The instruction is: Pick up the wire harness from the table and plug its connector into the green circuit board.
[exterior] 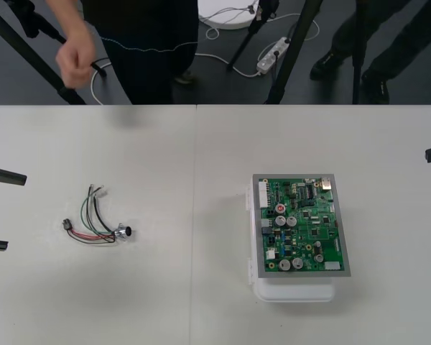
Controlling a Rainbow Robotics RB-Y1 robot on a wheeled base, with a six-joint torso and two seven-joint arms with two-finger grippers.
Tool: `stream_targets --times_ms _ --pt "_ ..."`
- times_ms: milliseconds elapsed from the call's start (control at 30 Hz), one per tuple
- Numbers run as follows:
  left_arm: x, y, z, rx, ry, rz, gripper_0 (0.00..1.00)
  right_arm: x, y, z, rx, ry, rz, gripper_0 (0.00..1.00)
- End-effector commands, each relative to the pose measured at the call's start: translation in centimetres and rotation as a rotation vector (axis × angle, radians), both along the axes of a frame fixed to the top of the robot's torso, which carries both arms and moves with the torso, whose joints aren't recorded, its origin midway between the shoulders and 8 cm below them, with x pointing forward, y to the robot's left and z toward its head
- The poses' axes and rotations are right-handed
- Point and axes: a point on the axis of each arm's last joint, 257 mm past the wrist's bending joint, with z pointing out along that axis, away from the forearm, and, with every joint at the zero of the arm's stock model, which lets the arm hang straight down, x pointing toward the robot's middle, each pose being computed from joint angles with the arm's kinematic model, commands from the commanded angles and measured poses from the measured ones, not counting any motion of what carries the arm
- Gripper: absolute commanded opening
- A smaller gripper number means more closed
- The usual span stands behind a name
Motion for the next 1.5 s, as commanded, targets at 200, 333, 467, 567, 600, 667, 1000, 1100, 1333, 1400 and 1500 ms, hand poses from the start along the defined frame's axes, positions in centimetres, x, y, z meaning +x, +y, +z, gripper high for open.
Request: stream_targets --times_ms 200,333,467,567,600,667,1000,1100,1333,1400,1500 --pt "-0.53 -0.49 0.09 0.013 -0.036 -0.073 1.0 0.64 -0.02 1.76 0.003 -0.095 0.025 1.0" --pt "-0.53 -0.49 0.09 0.013 -0.036 -0.073 1.0 0.64 -0.02 1.76 0.003 -0.095 0.025 1.0" --pt "-0.53 -0.49 0.09 0.013 -0.036 -0.073 1.0 0.64 -0.02 1.76 0.003 -0.095 0.025 1.0" --pt "-0.53 -0.49 0.09 0.013 -0.036 -0.073 1.0 0.64 -0.02 1.76 0.003 -0.095 0.025 1.0" --pt "-0.53 -0.49 0.09 0.013 -0.036 -0.073 1.0 0.64 -0.02 1.76 0.003 -0.095 0.025 1.0" --pt "-0.53 -0.49 0.09 0.013 -0.036 -0.073 1.0 0.64 -0.02 1.76 0.003 -0.095 0.025 1.0" --pt "-0.53 -0.49 0.09 0.013 -0.036 -0.073 1.0 0.64 -0.02 1.76 0.003 -0.095 0.025 1.0" --pt "-0.53 -0.49 0.09 0.013 -0.036 -0.073 1.0 0.64 -0.02 1.76 0.003 -0.095 0.025 1.0" --pt "-0.53 -0.49 0.09 0.013 -0.036 -0.073 1.0 0.64 -0.02 1.76 0.003 -0.095 0.025 1.0" --pt "-0.53 -0.49 0.09 0.013 -0.036 -0.073 1.0 0.64 -0.02 1.76 0.003 -0.095 0.025 1.0" --pt "-0.53 -0.49 0.09 0.013 -0.036 -0.073 1.0 0.64 -0.02 1.76 0.003 -0.095 0.025 1.0"
